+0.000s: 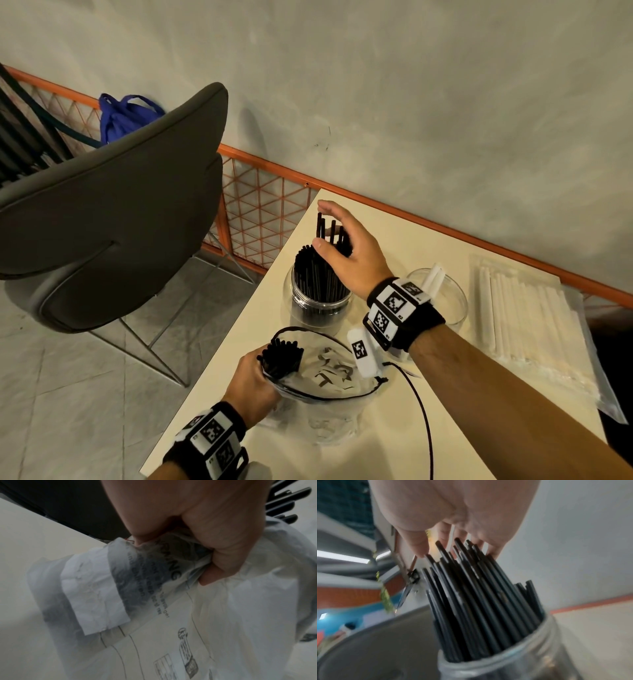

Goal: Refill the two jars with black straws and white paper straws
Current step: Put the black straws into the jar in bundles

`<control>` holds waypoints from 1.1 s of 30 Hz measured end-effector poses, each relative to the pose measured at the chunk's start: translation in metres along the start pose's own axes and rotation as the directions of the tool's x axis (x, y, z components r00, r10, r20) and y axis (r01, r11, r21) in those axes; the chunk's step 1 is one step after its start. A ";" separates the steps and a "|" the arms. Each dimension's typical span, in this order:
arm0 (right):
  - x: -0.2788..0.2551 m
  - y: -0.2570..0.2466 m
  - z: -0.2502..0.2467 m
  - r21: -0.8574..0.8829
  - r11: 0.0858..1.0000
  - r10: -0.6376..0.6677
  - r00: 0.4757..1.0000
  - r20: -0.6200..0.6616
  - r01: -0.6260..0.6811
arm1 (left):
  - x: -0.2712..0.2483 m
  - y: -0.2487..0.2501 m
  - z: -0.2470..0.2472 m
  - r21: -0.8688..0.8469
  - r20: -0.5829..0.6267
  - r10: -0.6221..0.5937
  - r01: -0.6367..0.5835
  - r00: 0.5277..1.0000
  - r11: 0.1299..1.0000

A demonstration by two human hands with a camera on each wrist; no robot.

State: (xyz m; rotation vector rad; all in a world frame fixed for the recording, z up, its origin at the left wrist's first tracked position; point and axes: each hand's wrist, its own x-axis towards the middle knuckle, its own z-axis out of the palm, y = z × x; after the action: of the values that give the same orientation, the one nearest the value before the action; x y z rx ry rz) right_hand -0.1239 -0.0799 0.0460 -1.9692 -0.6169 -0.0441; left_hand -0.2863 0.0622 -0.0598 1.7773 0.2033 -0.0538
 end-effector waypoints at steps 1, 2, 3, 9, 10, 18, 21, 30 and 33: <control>0.001 0.002 0.000 -0.095 0.994 -0.040 0.998 0.052 0.045 | 0.000 0.000 0.000 0.005 -0.003 0.003 -0.003 1.000 1.000; 0.001 0.005 0.001 -0.189 0.977 -0.085 0.991 0.107 0.104 | 0.001 -0.001 0.000 0.012 -0.005 0.006 -0.006 1.000 1.000; 0.000 0.010 0.002 -0.265 0.951 -0.121 0.981 0.154 0.159 | 0.001 -0.001 0.000 0.016 -0.003 0.008 -0.008 1.000 1.000; -0.018 0.042 0.006 -0.475 0.847 -0.110 0.953 0.281 0.238 | -0.001 -0.002 -0.001 -0.014 -0.018 0.037 -0.037 0.999 0.999; -0.020 0.045 0.006 -0.490 0.839 -0.081 0.946 0.314 0.235 | -0.001 -0.001 -0.001 -0.014 -0.018 0.038 -0.038 0.999 0.999; -0.026 0.040 0.013 -0.652 0.672 -0.050 0.900 0.433 0.351 | -0.002 0.004 0.000 0.007 -0.005 0.077 -0.077 0.997 0.997; -0.031 0.048 0.016 -0.689 0.619 -0.019 0.884 0.467 0.377 | -0.002 0.003 0.000 -0.002 -0.008 0.081 -0.081 0.997 0.997; -0.021 0.051 0.006 -0.687 0.725 0.218 0.928 0.303 0.054 | -0.002 0.006 0.000 0.008 -0.009 0.056 -0.056 0.998 0.998; -0.025 0.032 -0.001 -0.577 0.814 0.087 0.966 0.243 0.072 | -0.002 0.006 0.000 0.016 -0.010 0.041 -0.040 0.999 0.999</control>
State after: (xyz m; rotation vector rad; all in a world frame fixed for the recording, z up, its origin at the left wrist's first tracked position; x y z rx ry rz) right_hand -0.1315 -0.1017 0.0130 -2.6057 -0.8380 0.0366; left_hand -0.2876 0.0603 -0.0539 1.7975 0.1748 -0.0171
